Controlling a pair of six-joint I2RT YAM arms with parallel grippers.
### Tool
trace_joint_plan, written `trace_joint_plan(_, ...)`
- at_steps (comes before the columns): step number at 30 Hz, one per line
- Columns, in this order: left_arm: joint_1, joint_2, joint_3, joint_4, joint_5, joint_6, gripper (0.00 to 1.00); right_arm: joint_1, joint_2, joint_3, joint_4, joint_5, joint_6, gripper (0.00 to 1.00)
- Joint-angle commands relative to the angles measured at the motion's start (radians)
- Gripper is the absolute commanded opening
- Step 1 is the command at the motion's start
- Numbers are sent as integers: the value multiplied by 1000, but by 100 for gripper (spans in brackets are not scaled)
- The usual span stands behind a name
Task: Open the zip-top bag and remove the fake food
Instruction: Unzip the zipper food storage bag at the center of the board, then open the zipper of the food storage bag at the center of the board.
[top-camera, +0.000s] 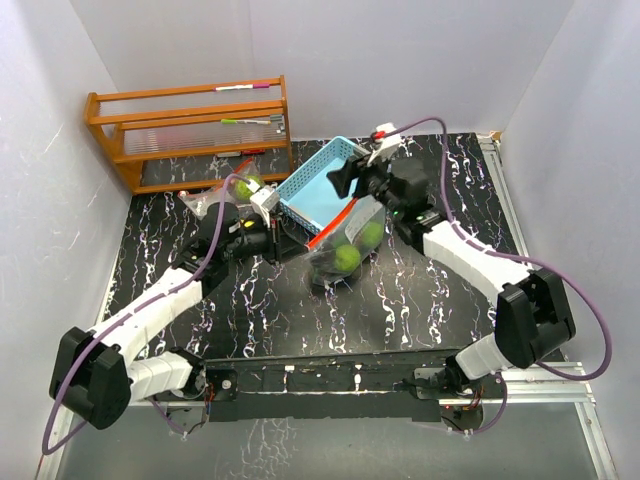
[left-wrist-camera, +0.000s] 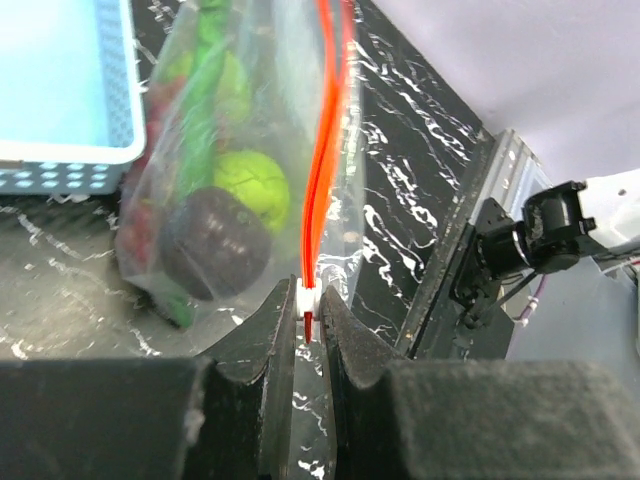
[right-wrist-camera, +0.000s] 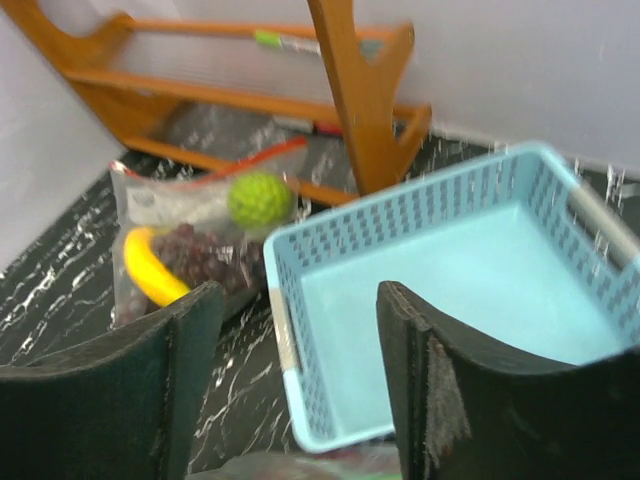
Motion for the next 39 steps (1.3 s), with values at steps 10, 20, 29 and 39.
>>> trace_joint_plan(10, -153, 152, 91, 123, -89, -7, 0, 250, -236, -22, -334, 668, 38, 55)
trace_joint_plan(20, -160, 246, 112, 249, -143, -119, 0, 249, -451, -181, -420, 769, 363, 59)
trace_joint_plan(29, -188, 313, 175, 246, -119, -101, 0, 229, -446, -192, -524, 824, 453, 50)
trace_joint_plan(39, -188, 289, 168, 230, -130, -90, 0, 44, -414, -230, -572, 574, 551, 50)
